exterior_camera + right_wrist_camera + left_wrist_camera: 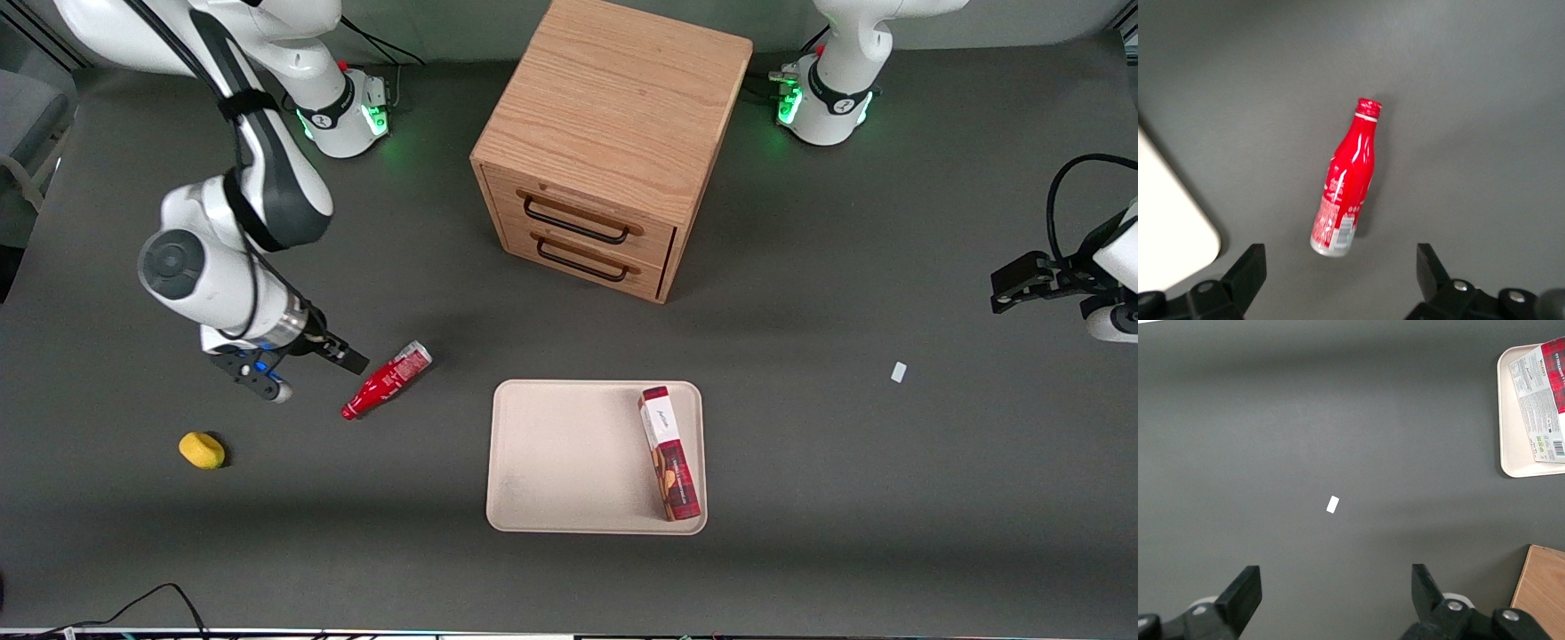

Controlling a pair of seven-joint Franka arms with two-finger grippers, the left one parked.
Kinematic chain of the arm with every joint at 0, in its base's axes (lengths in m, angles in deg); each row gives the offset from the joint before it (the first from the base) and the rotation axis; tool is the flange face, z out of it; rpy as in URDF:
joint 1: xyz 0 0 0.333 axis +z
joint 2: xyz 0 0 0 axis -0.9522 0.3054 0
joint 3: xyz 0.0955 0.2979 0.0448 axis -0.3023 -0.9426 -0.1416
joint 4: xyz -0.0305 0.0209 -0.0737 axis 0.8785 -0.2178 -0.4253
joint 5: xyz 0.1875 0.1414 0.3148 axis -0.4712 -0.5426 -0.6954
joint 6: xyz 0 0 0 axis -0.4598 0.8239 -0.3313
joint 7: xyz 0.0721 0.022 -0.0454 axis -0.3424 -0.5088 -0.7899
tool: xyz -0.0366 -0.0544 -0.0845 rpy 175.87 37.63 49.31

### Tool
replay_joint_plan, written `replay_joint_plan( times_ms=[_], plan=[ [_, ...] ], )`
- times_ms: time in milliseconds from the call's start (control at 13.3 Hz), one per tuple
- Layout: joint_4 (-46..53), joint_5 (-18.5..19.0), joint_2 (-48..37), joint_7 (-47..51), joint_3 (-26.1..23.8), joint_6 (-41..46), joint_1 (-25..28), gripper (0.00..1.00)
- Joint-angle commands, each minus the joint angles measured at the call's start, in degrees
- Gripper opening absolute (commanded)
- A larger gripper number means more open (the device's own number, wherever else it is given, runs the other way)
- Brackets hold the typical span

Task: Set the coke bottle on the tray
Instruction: 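Move the open right gripper down toward the red Coca-Cola bottle, then close the right gripper around the bottle's body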

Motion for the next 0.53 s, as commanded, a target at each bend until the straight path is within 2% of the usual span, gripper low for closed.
replay_joint_plan(
  times_ms=[0,226,452],
  plan=[
    [-1.3,0.4,4.3,6.2,-0.5,-5.8,0.1,1.0],
    [-0.2,5.6,11.5,14.4,-0.8,-9.9,0.1,1.0],
    [-0.2,5.8,15.2,16.1,-1.0,-14.2,0.1,1.0]
  ],
)
